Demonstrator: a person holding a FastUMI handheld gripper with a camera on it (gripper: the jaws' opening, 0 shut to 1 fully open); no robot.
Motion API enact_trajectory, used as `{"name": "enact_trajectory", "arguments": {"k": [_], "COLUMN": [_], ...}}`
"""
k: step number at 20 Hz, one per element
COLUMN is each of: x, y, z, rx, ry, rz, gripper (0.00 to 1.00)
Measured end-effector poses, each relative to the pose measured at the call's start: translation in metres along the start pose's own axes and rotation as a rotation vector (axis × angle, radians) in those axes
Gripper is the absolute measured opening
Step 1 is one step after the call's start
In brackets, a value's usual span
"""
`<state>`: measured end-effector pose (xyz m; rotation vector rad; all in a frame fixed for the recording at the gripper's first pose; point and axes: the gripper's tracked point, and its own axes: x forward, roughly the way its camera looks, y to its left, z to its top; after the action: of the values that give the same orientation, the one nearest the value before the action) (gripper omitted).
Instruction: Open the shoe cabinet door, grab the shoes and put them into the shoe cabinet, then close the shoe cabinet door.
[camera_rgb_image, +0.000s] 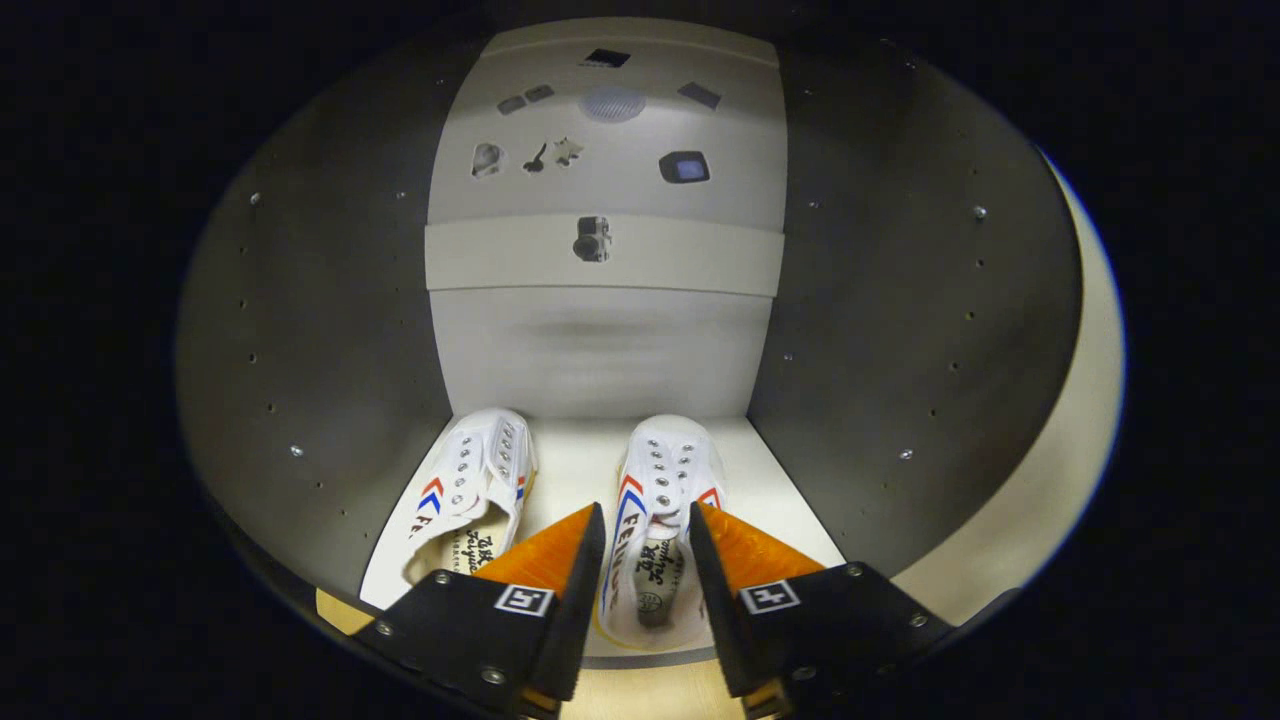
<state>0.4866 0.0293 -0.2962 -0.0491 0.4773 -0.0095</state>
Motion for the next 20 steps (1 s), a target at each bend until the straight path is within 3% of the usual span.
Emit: {"name": "enact_trajectory", "arguments": {"k": [1, 3, 4, 12, 20], "x": [-0.013, -0.044, -0.060, -0.205, -0.344], "y": [-0.002, 0.000, 0.000, -0.026, -0.073], "z": [0.002, 0.008, 0.010, 0.017, -0.006], "rx": [0.006, 0.024, 0.035, 0.057, 0.033], "ry": [-0.009, -0.031, -0.041, -0.162, -0.241], "rz": [0.002, 0.020, 0.029, -0.021, -0.141], "gripper": [0.70, 0.89, 0.92, 0.93, 0.94]}}
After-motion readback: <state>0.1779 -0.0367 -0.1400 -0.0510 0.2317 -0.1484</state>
